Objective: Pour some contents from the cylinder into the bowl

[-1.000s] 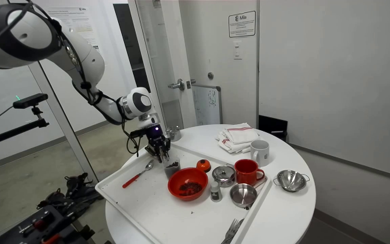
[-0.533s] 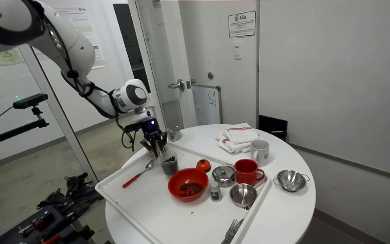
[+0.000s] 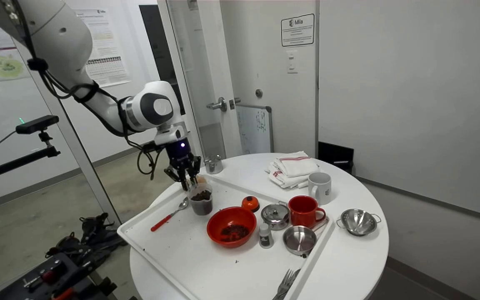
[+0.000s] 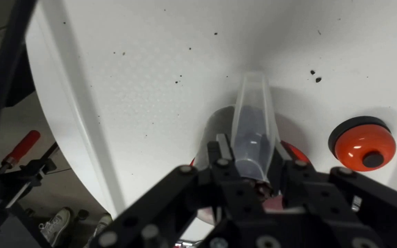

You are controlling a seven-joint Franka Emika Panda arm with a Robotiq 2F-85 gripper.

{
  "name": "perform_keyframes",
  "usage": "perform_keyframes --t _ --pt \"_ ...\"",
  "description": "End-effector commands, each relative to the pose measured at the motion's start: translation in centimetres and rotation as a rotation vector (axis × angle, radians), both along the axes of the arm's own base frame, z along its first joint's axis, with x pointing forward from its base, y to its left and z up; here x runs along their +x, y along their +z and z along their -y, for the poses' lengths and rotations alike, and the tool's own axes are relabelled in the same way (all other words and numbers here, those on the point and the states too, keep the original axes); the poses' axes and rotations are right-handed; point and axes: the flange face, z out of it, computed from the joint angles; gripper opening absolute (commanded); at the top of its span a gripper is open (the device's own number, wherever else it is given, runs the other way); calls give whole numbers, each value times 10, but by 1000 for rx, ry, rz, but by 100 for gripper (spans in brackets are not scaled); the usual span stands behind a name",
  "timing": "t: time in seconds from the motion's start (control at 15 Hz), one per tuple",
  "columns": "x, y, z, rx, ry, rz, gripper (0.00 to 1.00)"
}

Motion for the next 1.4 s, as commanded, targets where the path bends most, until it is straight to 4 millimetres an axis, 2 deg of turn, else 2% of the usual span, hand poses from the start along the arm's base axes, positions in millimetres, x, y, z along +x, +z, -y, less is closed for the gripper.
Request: perform_keyframes --t 0.0,0.33,0.47,0.6,0.67,0.73,0.87,0.93,1.07,1.33 --pt "-18 8 31 134 6 0 9" --pt "-11 10 55 297 119 1 9" --pt "-4 7 62 356 112 -20 9" --pt "-1 4 72 385 16 -43 9" --pt "-8 4 65 343 52 -30 9" --pt "-8 4 68 345 44 -32 28" --pt "-9 3 68 344 44 -34 28" --pt "-9 3 67 344 46 -35 9" --pt "-5 1 66 351 14 -45 9" --pt "2 7 91 337 -224 20 9"
